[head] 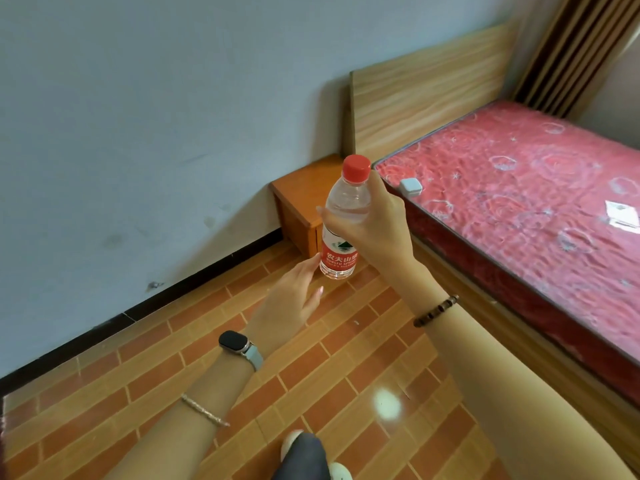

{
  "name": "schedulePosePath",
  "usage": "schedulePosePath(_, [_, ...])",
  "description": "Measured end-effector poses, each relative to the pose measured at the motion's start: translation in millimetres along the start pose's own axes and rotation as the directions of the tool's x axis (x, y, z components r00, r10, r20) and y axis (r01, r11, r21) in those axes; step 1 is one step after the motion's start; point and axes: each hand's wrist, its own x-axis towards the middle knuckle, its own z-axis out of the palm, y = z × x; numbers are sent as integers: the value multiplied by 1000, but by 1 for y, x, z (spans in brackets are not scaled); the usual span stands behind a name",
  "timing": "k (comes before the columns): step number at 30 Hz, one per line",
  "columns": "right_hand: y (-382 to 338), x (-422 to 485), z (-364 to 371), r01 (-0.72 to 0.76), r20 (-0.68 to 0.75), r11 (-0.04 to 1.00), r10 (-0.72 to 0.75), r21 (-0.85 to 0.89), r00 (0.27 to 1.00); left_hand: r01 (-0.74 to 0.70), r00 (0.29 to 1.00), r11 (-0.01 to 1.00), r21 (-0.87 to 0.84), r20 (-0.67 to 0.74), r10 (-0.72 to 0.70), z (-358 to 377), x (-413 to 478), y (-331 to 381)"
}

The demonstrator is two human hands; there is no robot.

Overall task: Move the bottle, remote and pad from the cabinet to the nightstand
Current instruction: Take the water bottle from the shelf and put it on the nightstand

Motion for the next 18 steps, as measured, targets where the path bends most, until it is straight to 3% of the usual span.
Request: schedulePosePath(18, [123,211,56,-44,-29,992,41,-121,999,-104,992,993,54,83,100,34,243,-121])
